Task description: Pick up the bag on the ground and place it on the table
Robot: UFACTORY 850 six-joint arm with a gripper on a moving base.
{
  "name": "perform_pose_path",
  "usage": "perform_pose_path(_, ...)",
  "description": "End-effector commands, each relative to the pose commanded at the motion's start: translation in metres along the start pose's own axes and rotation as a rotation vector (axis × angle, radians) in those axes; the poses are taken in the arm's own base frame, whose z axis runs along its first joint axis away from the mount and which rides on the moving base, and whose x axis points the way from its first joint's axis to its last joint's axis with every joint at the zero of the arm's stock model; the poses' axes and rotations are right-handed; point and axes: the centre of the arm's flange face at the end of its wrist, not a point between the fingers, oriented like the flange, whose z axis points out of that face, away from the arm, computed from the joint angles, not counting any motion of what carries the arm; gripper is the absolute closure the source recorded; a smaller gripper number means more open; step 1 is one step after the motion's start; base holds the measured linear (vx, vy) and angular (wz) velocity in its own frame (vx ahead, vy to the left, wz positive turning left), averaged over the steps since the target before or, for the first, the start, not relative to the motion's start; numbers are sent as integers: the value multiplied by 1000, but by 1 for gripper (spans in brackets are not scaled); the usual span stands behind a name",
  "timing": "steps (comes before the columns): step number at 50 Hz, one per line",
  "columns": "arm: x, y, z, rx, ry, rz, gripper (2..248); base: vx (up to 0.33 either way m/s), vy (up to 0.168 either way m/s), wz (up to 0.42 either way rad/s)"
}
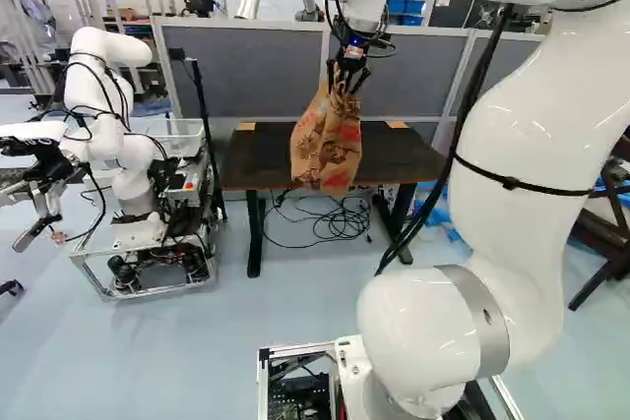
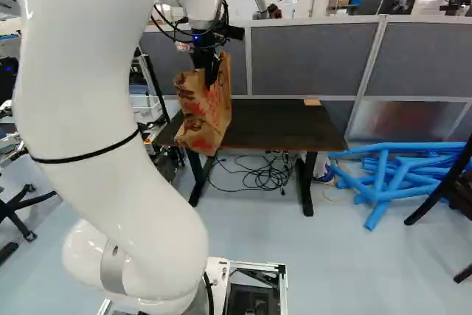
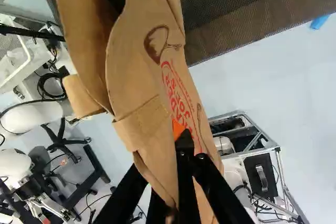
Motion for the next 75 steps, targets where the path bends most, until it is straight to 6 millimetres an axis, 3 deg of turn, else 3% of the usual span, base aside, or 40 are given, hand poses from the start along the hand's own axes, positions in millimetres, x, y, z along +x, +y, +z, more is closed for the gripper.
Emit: perform_pose_path(75, 6, -2, 1, 1, 2, 0, 228, 81, -1, -9)
